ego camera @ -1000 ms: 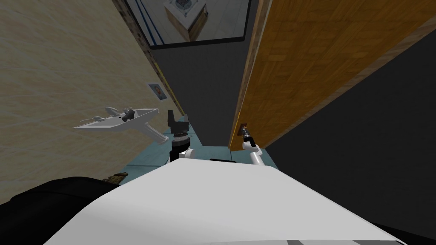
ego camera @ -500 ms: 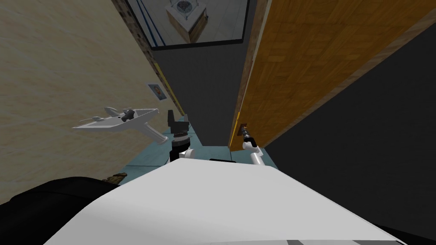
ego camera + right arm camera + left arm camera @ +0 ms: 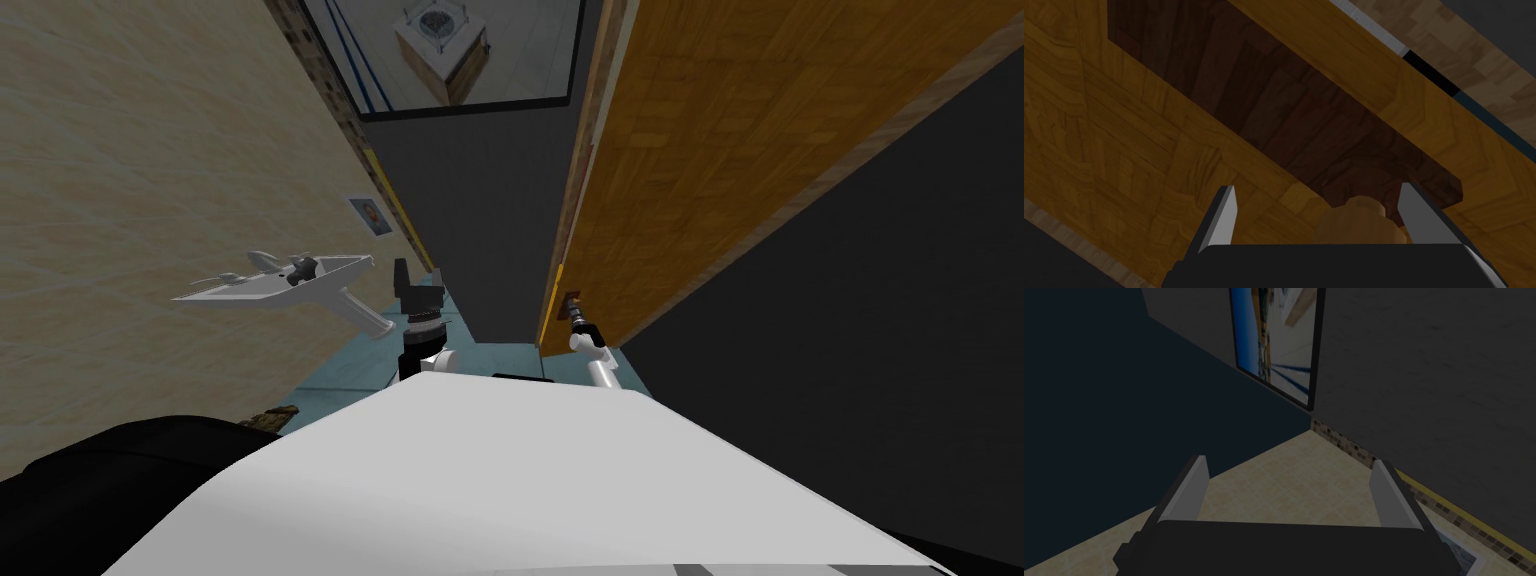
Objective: Pull the door open
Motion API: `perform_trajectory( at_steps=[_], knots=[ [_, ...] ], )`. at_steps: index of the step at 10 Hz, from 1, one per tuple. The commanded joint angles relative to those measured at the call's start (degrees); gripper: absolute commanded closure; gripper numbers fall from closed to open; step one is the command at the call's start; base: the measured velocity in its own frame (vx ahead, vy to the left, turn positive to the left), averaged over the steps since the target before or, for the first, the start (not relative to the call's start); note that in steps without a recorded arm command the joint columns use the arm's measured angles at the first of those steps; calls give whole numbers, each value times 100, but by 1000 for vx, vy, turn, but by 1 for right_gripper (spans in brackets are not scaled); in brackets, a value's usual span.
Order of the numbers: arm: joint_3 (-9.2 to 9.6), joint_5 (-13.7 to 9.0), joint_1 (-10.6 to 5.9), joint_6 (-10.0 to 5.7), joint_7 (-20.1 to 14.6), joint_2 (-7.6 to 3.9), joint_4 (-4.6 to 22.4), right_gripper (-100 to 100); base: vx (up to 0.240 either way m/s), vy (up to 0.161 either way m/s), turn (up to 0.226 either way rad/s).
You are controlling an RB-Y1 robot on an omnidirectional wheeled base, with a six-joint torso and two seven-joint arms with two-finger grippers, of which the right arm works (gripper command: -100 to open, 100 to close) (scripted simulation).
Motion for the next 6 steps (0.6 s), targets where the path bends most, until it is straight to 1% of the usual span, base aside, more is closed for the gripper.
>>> perform_trajectory(
  at_steps=[1,3,4,5,6],
  knots=[
    [-24,-286,174,208,-109,-59,-72,100,-11,-12,-16],
    [-24,-587,174,208,-109,-59,-72,100,-17,-6,2],
    [-24,-646,174,208,-109,-59,-72,100,-6,0,0],
    [26,-847,254,381,-206,-58,-162,100,-6,-16,-27],
    [26,-1026,254,381,-206,-58,-162,100,-10,-14,-7]
  ],
)
